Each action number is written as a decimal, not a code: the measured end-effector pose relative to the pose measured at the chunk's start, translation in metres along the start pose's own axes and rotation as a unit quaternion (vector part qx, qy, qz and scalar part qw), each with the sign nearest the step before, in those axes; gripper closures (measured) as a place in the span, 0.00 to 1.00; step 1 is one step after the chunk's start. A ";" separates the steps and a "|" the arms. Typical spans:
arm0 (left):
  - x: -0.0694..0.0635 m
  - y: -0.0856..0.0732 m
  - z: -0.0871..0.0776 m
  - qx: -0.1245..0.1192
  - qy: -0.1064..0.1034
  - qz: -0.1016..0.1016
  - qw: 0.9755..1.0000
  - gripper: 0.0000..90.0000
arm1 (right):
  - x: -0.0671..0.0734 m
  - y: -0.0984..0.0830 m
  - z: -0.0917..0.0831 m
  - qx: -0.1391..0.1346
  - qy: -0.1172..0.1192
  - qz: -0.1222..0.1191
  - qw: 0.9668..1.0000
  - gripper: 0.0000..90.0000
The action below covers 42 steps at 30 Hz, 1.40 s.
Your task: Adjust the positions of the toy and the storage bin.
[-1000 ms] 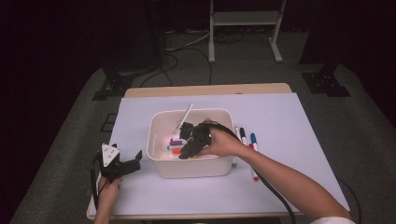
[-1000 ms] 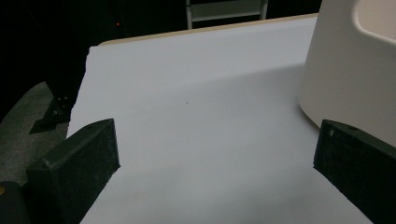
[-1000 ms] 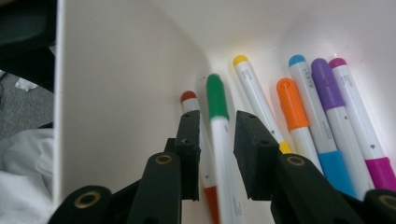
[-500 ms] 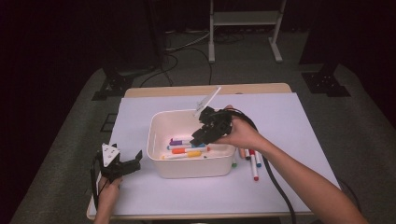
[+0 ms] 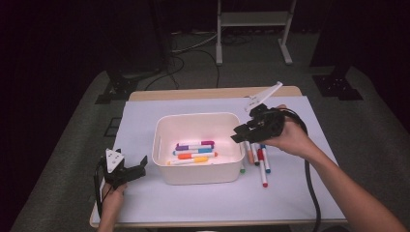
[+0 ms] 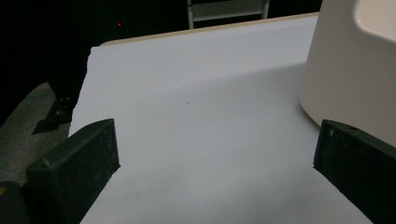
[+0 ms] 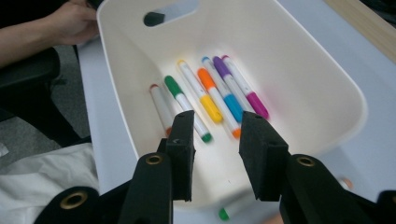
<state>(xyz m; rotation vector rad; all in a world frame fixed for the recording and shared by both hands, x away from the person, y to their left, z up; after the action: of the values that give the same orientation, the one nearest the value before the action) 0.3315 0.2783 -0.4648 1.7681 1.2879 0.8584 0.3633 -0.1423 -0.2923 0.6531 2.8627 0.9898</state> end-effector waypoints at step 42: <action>0.000 0.000 0.000 -0.002 0.001 0.001 1.000 0.00 | -0.080 -0.139 0.076 0.078 -0.123 0.176 0.974 0.66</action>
<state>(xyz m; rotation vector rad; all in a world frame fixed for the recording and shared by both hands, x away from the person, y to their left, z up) 0.3316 0.2782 -0.4649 1.7665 1.2855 0.8627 0.3969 -0.2281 -0.4434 1.2348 2.6743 0.6539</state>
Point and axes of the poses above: each handheld gripper's, and its own axes: z roughly forward along the jaws, y roughly out of its top, x roughly to its left, the point moved 3 cm from there along z, roughly forward along the jaws, and after that the axes turned 7 degrees about x, right-handed, at the moved point
